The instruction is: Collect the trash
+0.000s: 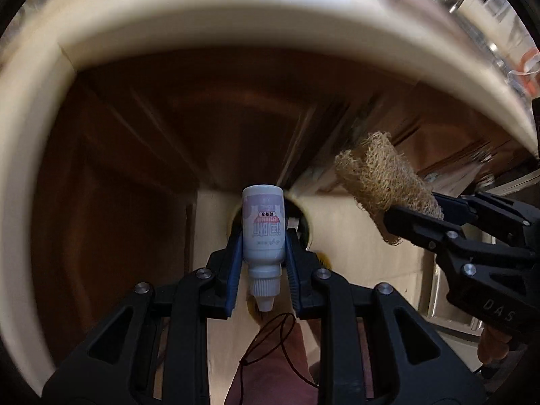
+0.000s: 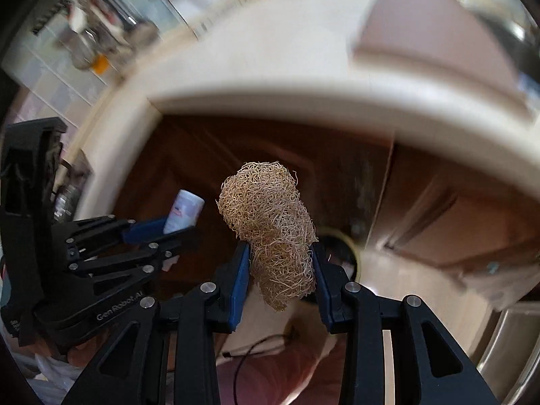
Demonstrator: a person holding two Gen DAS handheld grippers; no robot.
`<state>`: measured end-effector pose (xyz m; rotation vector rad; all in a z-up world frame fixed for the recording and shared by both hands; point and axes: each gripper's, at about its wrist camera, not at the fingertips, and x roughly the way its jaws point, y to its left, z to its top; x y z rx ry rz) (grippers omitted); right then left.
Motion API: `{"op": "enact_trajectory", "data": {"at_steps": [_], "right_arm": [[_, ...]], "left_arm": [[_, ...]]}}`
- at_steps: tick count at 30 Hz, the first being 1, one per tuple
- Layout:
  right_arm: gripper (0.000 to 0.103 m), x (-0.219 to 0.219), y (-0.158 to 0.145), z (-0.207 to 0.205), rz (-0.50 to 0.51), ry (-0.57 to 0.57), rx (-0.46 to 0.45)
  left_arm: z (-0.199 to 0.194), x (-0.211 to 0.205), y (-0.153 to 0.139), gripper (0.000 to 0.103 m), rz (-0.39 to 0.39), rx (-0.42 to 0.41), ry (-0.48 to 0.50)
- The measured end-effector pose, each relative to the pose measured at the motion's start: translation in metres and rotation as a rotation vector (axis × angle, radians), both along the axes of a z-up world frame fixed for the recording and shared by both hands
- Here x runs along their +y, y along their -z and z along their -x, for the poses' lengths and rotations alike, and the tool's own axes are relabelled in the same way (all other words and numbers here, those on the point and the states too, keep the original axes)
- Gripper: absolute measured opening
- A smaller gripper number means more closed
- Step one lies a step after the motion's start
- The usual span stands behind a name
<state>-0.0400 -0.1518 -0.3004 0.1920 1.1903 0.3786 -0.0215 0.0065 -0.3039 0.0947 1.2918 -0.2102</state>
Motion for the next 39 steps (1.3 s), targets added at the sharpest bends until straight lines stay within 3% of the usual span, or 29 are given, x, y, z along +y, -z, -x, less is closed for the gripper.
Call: {"op": "enact_trajectory", "data": {"at_steps": [4, 9, 15, 20, 25, 29, 33, 39], "right_arm": [[0.035, 0.004, 0.083, 0.000, 0.013, 0.001, 0.109], [0.035, 0.015, 0.180, -0.003, 0.042, -0.004, 0.205], [0.035, 0.031, 0.265, -0.017, 0.082, 0.002, 0.268], [0.039, 0.047, 0.301, -0.028, 0.092, -0.001, 0.305], [0.047, 0.059, 0.308, -0.038, 0.079, 0.004, 0.323], [0.047, 0.062, 0.300, -0.041, 0.070, -0.014, 0.315], [0.047, 0.051, 0.282, -0.052, 0.049, -0.018, 0.298], [0.047, 0.041, 0.227, -0.044, -0.003, 0.014, 0.263]], "left_arm": [[-0.007, -0.001, 0.086, 0.021, -0.023, 0.098, -0.017], [-0.023, -0.003, 0.164, 0.021, -0.051, 0.158, -0.018], [-0.047, -0.004, 0.224, 0.021, -0.086, 0.200, -0.002], [-0.057, 0.005, 0.257, 0.022, -0.097, 0.266, 0.010], [-0.053, 0.007, 0.265, 0.024, -0.114, 0.290, 0.026], [-0.048, 0.012, 0.255, 0.024, -0.101, 0.286, 0.009], [-0.044, 0.018, 0.234, 0.024, -0.087, 0.262, 0.003], [-0.035, 0.027, 0.167, 0.024, -0.033, 0.212, -0.033]]}}
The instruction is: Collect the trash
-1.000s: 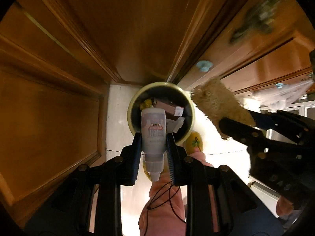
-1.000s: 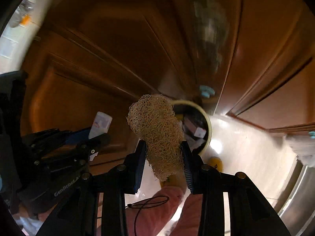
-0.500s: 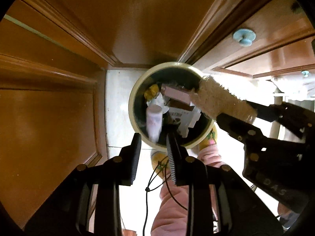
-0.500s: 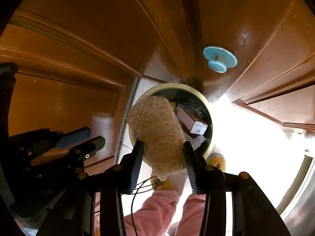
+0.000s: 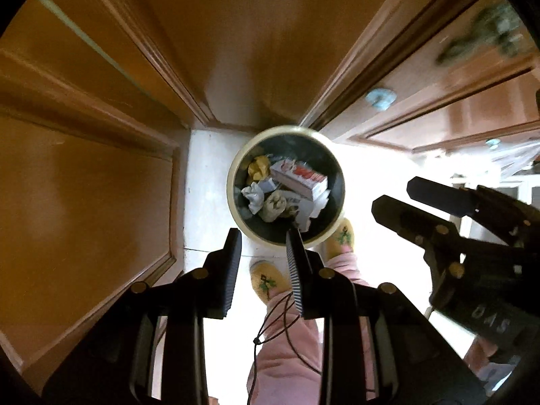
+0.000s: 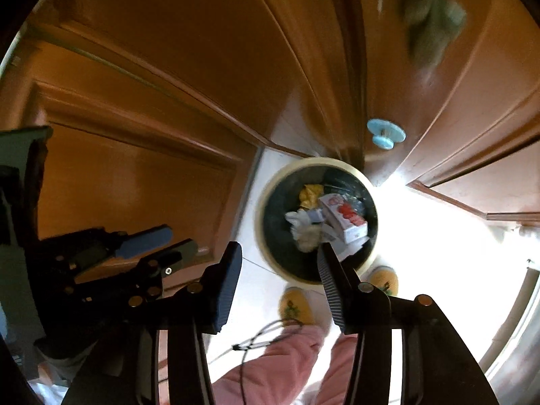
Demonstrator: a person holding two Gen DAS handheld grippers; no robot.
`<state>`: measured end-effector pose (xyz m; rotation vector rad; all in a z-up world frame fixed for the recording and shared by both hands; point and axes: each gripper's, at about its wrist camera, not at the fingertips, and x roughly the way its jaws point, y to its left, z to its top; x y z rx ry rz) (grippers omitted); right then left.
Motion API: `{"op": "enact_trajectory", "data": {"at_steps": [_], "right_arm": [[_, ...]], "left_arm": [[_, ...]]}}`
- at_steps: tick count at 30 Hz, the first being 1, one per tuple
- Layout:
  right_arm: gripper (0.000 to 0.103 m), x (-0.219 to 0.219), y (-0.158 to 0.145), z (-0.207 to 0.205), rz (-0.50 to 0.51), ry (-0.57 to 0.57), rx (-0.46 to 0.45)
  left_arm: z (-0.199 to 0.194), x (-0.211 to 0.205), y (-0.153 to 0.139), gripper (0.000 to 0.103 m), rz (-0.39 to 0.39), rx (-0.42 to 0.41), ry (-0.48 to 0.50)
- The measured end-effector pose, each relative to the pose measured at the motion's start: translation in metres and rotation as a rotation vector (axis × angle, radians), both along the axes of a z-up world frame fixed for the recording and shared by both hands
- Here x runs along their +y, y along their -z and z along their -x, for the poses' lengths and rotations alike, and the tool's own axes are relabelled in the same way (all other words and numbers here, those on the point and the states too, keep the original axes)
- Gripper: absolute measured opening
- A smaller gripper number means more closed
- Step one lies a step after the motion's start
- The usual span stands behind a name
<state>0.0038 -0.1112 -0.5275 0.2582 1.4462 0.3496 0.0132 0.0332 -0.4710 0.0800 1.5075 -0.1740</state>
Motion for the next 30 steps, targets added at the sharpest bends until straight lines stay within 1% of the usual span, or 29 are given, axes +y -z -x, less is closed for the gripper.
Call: {"op": "enact_trajectory", "data": {"at_steps": [2, 3, 4, 5, 6, 8, 9, 12, 14, 16, 18, 19, 21, 23, 24, 26, 28, 29, 30], "right_arm": [[0.047, -0.003, -0.029, 0.003, -0.006, 0.028, -0.032], [0.047, -0.004, -0.038, 0.004, -0.003, 0.028, -0.035], [0.047, -0.003, -0.053, 0.004, 0.009, 0.012, -0.034], [0.047, -0.002, -0.068, 0.005, 0.029, -0.011, -0.044], [0.047, 0.000, -0.082, 0.007, 0.042, -0.024, -0.062], [0.047, 0.001, -0.121, 0.012, 0.052, -0.035, -0.117], [0.047, 0.000, -0.138, 0.015, 0.047, -0.034, -0.132], [0.048, 0.002, -0.193, 0.022, 0.029, -0.016, -0.195], [0.053, 0.002, -0.226, 0.027, 0.033, -0.014, -0.242], [0.056, 0.002, -0.264, 0.033, 0.037, -0.014, -0.301], [0.057, 0.004, -0.293, 0.037, 0.034, -0.018, -0.341], [0.057, 0.005, -0.308, 0.040, 0.040, -0.017, -0.360], [0.058, 0.008, -0.331, 0.045, 0.053, -0.014, -0.394], [0.058, 0.008, -0.355, 0.050, 0.068, -0.007, -0.429], [0.058, 0.008, -0.367, 0.053, 0.078, 0.003, -0.452], [0.057, 0.007, -0.392, 0.058, 0.095, 0.019, -0.490], [0.058, 0.003, -0.415, 0.062, 0.113, 0.041, -0.526], [0.058, 0.001, -0.428, 0.064, 0.125, 0.055, -0.548], [0.058, -0.001, -0.435, 0.065, 0.129, 0.064, -0.561]], "left_arm": [[0.006, 0.005, -0.033, 0.024, 0.018, -0.032, -0.015], [0.008, 0.008, -0.043, 0.024, 0.024, -0.041, -0.018], [0.011, 0.010, -0.063, 0.024, 0.035, -0.060, -0.021], [0.014, 0.012, -0.076, 0.024, 0.040, -0.070, -0.020], [0.018, 0.014, -0.096, 0.024, 0.046, -0.091, -0.017], [0.025, 0.016, -0.123, 0.024, 0.059, -0.124, -0.014], [0.029, 0.018, -0.144, 0.024, 0.072, -0.148, -0.011], [0.038, 0.020, -0.192, 0.024, 0.095, -0.211, 0.007], [0.043, 0.020, -0.219, 0.024, 0.104, -0.246, 0.019], [0.047, 0.019, -0.253, 0.024, 0.116, -0.292, 0.035], [0.049, 0.018, -0.277, 0.024, 0.126, -0.323, 0.042], [0.050, 0.019, -0.293, 0.024, 0.133, -0.347, 0.048], [0.049, 0.019, -0.315, 0.024, 0.141, -0.379, 0.054], [0.050, 0.018, -0.344, 0.025, 0.142, -0.428, 0.062], [0.050, 0.017, -0.352, 0.025, 0.142, -0.440, 0.065], [0.050, 0.014, -0.378, 0.035, 0.144, -0.477, 0.073], [0.048, 0.011, -0.399, 0.038, 0.161, -0.510, 0.077], [0.047, 0.010, -0.405, 0.038, 0.168, -0.521, 0.079], [0.045, 0.008, -0.417, 0.038, 0.173, -0.539, 0.085]]}}
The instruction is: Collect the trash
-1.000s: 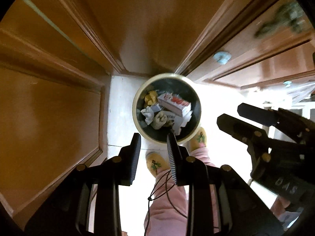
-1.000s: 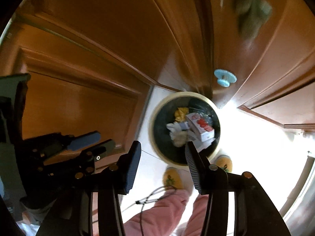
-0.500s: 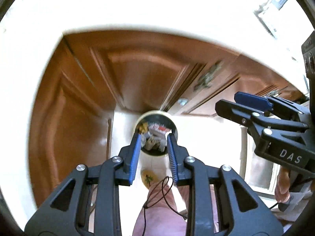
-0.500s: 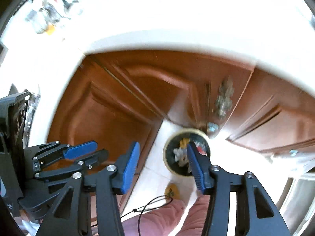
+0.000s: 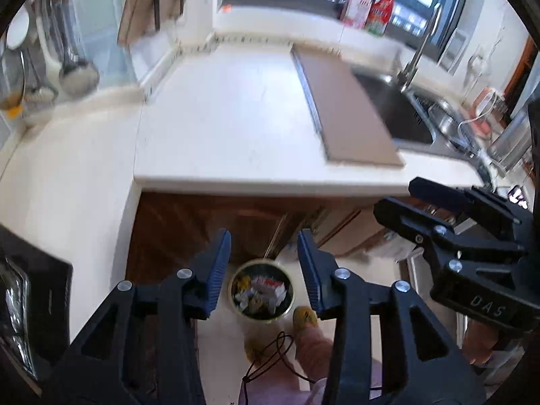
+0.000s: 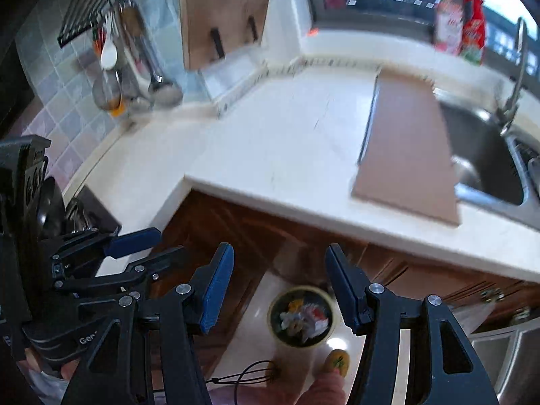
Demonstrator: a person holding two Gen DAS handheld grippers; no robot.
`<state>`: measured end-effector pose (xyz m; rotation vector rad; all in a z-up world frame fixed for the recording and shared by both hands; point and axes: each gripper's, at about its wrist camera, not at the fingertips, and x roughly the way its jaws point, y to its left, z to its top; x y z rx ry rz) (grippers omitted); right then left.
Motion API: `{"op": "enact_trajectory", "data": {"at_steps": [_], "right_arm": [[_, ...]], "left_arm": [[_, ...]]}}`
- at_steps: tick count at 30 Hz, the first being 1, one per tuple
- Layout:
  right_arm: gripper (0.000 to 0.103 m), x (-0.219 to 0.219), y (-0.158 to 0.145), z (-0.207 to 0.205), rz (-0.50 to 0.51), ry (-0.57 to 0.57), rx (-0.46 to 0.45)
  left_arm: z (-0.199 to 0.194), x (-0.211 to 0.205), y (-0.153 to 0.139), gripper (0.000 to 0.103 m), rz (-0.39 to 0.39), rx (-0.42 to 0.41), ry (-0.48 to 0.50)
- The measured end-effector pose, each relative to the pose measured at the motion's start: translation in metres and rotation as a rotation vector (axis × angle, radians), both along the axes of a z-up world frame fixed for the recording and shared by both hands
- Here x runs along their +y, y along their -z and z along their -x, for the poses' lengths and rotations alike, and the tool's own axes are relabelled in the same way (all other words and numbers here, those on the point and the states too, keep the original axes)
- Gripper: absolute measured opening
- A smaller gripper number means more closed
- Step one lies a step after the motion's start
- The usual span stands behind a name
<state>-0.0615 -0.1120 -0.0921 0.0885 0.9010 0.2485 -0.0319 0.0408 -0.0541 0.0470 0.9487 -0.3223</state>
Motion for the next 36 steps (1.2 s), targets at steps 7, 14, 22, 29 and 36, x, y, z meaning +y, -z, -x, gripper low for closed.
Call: {"op": "enact_trajectory", "data": {"at_steps": [7, 14, 22, 29, 36], "right_arm": [[0.070, -0.028, -0.093, 0.017, 0.028, 0.145, -0.102], [0.072, -0.057, -0.158, 0.025, 0.042, 0.232, -0.147], [0.074, -0.050, -0.187, 0.029, 0.043, 0.233, -0.175], [0.074, -0.045, -0.188, 0.021, 0.041, 0.229, -0.176], [0.074, -0.040, -0.180, 0.008, 0.039, 0.215, -0.167]], "left_arm": [[-0.009, -0.021, -0.060, 0.038, -0.017, -0.069, -0.003], [-0.009, -0.028, -0.094, 0.050, 0.020, -0.100, -0.028], [-0.013, -0.027, -0.108, 0.051, 0.020, -0.135, -0.058], [-0.018, -0.028, -0.113, 0.056, 0.015, -0.152, -0.071], [-0.025, -0.026, -0.112, 0.056, 0.009, -0.149, -0.084]]}}
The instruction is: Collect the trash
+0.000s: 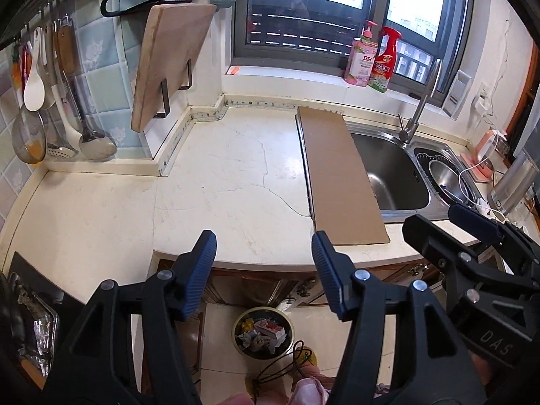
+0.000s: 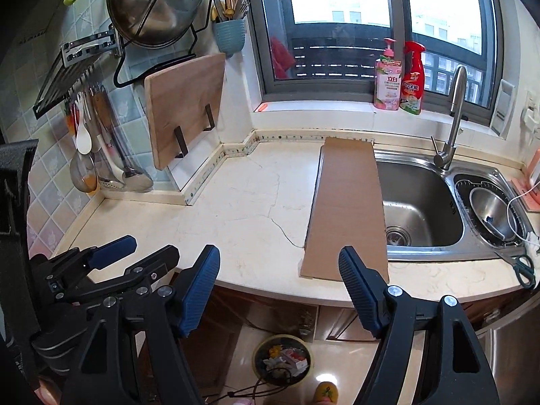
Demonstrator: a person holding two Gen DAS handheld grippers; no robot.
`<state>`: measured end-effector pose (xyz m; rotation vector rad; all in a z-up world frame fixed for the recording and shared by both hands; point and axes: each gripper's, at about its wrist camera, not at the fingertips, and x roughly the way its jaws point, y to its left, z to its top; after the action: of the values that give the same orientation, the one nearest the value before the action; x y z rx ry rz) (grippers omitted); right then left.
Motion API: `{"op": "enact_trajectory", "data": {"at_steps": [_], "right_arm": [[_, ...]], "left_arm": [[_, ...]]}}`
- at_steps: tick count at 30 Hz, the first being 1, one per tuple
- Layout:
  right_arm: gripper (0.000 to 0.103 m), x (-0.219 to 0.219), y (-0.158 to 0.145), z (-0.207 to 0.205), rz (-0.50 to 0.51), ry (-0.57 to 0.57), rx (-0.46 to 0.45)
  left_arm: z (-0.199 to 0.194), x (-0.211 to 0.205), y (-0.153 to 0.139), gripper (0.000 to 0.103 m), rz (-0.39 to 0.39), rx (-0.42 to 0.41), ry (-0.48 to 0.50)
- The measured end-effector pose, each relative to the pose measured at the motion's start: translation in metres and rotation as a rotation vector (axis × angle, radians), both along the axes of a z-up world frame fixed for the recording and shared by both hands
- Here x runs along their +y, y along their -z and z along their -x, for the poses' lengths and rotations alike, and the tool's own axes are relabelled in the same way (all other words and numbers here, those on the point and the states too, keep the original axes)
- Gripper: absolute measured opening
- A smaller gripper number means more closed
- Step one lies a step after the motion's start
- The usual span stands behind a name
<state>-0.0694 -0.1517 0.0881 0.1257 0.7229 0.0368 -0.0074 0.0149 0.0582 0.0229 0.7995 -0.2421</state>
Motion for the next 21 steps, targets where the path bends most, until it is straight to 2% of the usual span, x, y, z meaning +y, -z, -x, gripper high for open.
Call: {"op": "enact_trajectory", "data": {"at_steps": [21], "right_arm": [[0.074, 0.015, 0.016, -0.024, -0.010, -0.006, 0.020]], "left_arm": [[-0.010, -0.003, 0.005, 0.056, -0.040, -0.003, -0.058]]}}
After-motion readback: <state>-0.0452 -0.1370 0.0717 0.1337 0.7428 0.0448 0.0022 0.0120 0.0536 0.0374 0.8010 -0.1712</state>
